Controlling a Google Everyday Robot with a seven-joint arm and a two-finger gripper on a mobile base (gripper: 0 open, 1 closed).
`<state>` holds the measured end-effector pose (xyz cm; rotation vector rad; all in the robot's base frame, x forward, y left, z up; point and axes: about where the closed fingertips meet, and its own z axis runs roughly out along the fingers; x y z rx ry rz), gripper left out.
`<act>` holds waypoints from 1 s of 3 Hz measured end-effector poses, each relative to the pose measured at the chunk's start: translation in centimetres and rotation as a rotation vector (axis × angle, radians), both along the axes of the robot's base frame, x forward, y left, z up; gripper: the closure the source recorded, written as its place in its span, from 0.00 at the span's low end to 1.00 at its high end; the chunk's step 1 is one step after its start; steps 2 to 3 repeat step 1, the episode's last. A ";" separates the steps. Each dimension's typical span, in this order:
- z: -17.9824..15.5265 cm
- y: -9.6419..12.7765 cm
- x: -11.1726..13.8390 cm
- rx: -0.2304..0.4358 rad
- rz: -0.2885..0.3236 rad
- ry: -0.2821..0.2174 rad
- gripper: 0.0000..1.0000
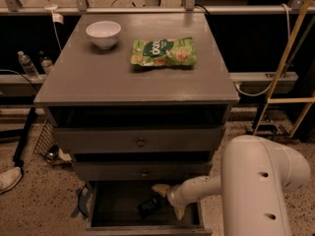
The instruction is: Place rxbar blueberry into bottom drawer
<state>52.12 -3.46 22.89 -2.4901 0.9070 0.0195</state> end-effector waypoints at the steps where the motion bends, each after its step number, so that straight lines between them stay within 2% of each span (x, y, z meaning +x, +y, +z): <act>1: 1.3 -4.2 0.0 -0.030 -0.089 -0.027 0.00; 3: 1.3 -4.2 0.0 -0.030 -0.089 -0.027 0.00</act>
Offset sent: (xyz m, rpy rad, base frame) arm 0.0000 0.0000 0.0000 0.0000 0.0000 0.0000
